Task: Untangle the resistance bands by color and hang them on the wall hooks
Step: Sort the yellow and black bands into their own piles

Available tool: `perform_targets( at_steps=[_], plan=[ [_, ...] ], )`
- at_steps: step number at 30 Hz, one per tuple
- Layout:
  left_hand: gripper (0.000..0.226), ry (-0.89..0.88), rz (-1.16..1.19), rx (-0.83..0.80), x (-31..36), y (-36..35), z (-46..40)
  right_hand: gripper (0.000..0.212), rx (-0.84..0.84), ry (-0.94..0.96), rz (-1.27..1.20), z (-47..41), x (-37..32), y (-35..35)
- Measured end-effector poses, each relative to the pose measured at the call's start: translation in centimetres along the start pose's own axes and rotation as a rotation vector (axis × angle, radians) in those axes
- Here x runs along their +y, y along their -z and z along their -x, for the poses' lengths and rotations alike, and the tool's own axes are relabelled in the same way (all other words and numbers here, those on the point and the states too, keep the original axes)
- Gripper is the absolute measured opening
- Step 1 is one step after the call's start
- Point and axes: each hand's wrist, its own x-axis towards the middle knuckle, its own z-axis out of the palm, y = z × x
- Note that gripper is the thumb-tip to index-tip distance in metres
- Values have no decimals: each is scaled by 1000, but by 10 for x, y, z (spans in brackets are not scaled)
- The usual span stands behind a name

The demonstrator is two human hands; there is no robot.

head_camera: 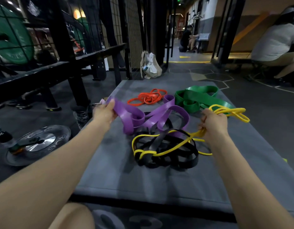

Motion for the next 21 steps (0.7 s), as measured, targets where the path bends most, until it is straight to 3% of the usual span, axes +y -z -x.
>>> perform_targets(
  at_steps=[4,5,7,8,10,12,14,16,19,21],
  plan=[
    [22,123,-705,317,-24,45,11,33,-6,24,46,5,3,-2],
    [32,107,-843,412,-26,50,22,34,-14,29,57,6,4,-2],
    [41,-139,-984,474,-31,53,38,34,-31,34,85,7,7,-3],
    [34,-317,-1004,369,-35,49,43,35,-36,34,96,8,8,-3],
    [20,-538,-1005,-14,-48,36,52,34,-35,28,103,10,8,-5],
    [22,-485,-1114,-299,-63,21,63,34,-25,27,91,11,6,-5],
    [37,-290,-1268,-341,-79,12,65,34,-9,14,67,12,5,-3],
    [36,-177,-1253,-326,-94,8,63,31,-4,-10,35,11,5,1],
    [15,-97,-1108,-400,-99,9,64,30,-27,-8,41,8,8,6],
    [28,-167,-1159,-359,-91,14,65,32,-48,4,55,7,10,8]
  ],
)
